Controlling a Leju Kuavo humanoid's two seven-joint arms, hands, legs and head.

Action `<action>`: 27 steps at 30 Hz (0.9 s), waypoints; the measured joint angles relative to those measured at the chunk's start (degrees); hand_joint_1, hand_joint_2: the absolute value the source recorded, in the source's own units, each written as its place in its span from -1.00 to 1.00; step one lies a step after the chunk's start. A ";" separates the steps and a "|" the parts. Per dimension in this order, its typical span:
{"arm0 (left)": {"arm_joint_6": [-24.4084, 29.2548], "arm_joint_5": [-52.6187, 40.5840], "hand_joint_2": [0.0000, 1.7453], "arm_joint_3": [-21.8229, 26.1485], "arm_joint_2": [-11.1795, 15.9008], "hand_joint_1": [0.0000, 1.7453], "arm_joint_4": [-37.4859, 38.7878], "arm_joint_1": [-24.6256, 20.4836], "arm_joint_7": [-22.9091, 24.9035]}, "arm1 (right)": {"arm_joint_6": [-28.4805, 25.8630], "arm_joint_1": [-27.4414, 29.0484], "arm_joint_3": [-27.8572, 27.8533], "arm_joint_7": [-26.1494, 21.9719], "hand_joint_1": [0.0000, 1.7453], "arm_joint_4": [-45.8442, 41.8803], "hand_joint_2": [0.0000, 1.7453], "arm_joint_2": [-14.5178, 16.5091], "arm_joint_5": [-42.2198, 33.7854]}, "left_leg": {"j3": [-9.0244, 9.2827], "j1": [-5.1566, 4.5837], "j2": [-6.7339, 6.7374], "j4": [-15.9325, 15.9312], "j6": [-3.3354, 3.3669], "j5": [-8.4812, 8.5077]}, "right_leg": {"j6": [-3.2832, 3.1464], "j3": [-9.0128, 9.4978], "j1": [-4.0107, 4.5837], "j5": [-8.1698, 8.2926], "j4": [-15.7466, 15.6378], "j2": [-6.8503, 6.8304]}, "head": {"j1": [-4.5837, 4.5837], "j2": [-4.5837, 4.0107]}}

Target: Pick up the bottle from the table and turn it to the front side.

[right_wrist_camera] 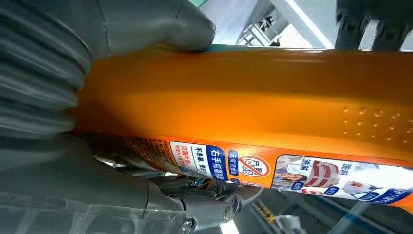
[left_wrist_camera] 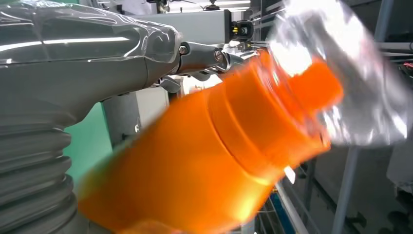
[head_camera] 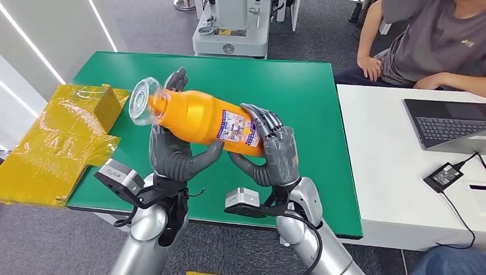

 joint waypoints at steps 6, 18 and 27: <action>-0.11 0.25 1.00 0.28 0.01 -1.00 0.85 -0.19 0.05 | 6.23 -2.20 1.24 3.10 1.00 2.83 1.00 0.15 2.63 | 0.00 0.00 0.01 0.00 0.00 0.00 | 0.00 0.00 0.00 0.00 -0.01 0.01 | 0.01 0.00; 0.26 -0.47 1.00 1.34 0.05 -1.00 1.24 0.18 0.11 | 14.29 -5.95 1.73 4.03 1.00 10.24 1.00 0.80 5.45 | -0.01 0.00 -0.01 0.00 0.00 0.00 | 0.00 0.00 0.00 0.00 0.00 0.00 | -0.01 0.00; 0.36 -0.92 1.00 1.87 0.02 1.00 1.24 0.26 0.11 | 14.04 -6.80 1.60 3.86 1.00 12.02 1.00 1.14 5.81 | -0.01 0.00 -0.01 0.00 0.00 0.00 | 0.00 0.00 0.00 0.00 0.00 0.00 | 0.00 0.00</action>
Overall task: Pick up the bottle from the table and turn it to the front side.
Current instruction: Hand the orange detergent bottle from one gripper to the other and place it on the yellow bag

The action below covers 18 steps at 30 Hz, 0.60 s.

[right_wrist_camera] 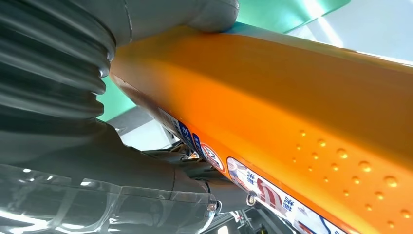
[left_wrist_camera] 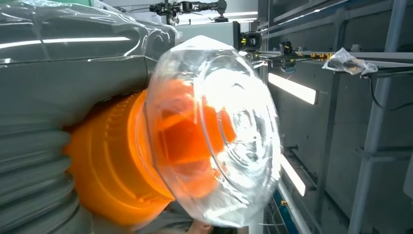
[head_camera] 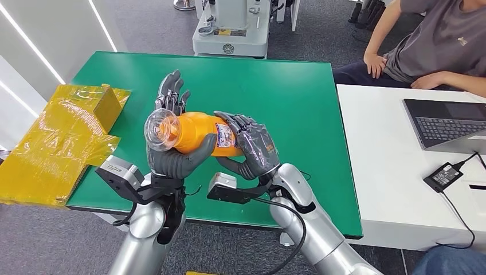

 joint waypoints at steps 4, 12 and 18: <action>-0.02 -0.56 1.00 0.16 -0.02 1.00 -0.02 0.03 -0.01 | -0.20 0.03 -0.43 0.10 1.00 0.40 1.00 0.04 0.12 | 0.00 0.00 0.00 0.00 0.00 0.00 | 0.00 0.00 0.00 0.00 0.00 0.00 | 0.00 0.00; -0.11 -1.47 1.00 0.38 -0.29 1.00 -0.30 0.24 0.48 | -0.86 0.27 -0.83 0.20 1.00 0.37 1.00 0.10 0.38 | 0.00 0.00 0.00 0.00 0.00 0.00 | 0.00 0.00 0.00 0.00 0.00 0.00 | 0.00 0.00; -0.35 -1.98 1.00 1.16 -0.68 1.00 -1.51 1.32 0.73 | -1.02 1.05 -0.84 0.20 1.00 -0.27 1.00 0.14 0.75 | 0.00 0.00 0.00 0.00 0.00 0.00 | 0.00 -0.01 0.00 0.00 0.00 0.00 | -0.01 0.00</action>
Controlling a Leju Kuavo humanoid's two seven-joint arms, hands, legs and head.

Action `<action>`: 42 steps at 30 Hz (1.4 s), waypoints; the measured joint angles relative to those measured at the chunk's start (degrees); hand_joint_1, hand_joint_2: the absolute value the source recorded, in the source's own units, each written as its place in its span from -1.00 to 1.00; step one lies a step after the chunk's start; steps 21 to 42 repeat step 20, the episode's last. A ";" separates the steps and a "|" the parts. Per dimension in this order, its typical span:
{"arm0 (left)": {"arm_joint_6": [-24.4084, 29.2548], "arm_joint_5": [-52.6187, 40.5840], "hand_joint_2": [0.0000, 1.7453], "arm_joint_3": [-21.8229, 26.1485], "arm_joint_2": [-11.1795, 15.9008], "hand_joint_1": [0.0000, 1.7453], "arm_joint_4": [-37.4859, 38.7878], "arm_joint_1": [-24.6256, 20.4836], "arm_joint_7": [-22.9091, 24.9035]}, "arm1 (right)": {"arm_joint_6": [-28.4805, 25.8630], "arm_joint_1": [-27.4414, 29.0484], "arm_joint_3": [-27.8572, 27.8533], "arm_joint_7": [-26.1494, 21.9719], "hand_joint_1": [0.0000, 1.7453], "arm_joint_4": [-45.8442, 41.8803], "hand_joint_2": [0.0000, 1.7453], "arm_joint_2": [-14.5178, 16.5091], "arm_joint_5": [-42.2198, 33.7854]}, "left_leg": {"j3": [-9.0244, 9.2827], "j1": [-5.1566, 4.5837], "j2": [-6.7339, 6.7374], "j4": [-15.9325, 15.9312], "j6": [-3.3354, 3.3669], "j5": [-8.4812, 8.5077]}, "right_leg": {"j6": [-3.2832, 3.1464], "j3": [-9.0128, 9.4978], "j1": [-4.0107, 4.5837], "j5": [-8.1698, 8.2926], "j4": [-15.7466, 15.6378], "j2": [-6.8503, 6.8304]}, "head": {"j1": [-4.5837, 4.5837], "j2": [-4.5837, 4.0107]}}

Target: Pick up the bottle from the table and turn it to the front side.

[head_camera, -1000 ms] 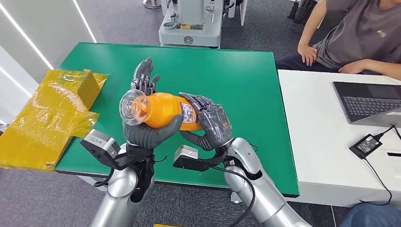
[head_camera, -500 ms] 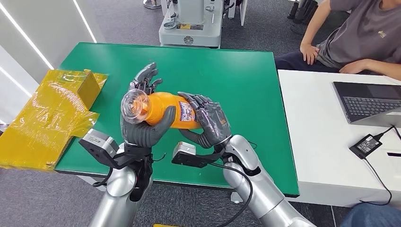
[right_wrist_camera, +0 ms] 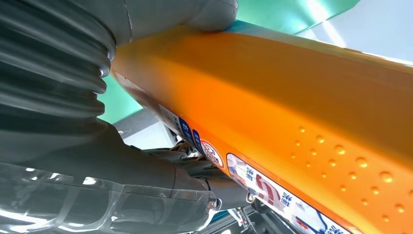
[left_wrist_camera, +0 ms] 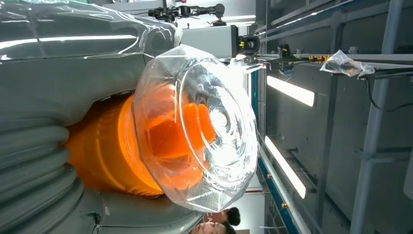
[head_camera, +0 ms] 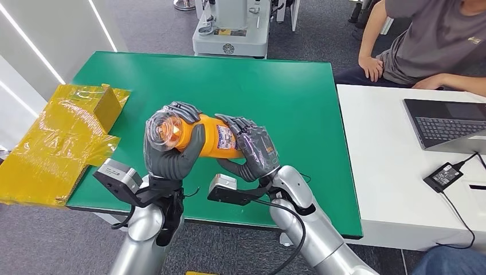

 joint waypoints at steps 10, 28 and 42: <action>-0.45 -0.98 1.00 0.54 -0.45 1.00 -1.60 1.03 0.45 | -0.37 1.43 0.00 1.20 -0.56 -2.13 1.00 0.13 0.58 | 0.00 0.00 0.00 0.00 0.00 0.00 | 0.00 0.00 0.00 0.00 0.00 0.00 | 0.00 0.00; 1.64 -0.62 1.00 1.49 -0.83 1.00 -2.48 1.27 0.98 | -5.95 3.86 -1.63 1.85 -1.00 -4.71 1.00 1.22 -5.43 | 0.00 0.00 -0.01 0.00 0.00 0.00 | 0.00 0.00 0.00 0.00 0.00 -0.01 | 0.00 0.00; 1.64 -0.62 1.00 1.49 -0.83 1.00 -2.48 1.27 0.98 | -5.95 3.86 -1.63 1.85 -1.00 -4.71 1.00 1.22 -5.43 | 0.00 0.00 -0.01 0.00 0.00 0.00 | 0.00 0.00 0.00 0.00 0.00 -0.01 | 0.00 0.00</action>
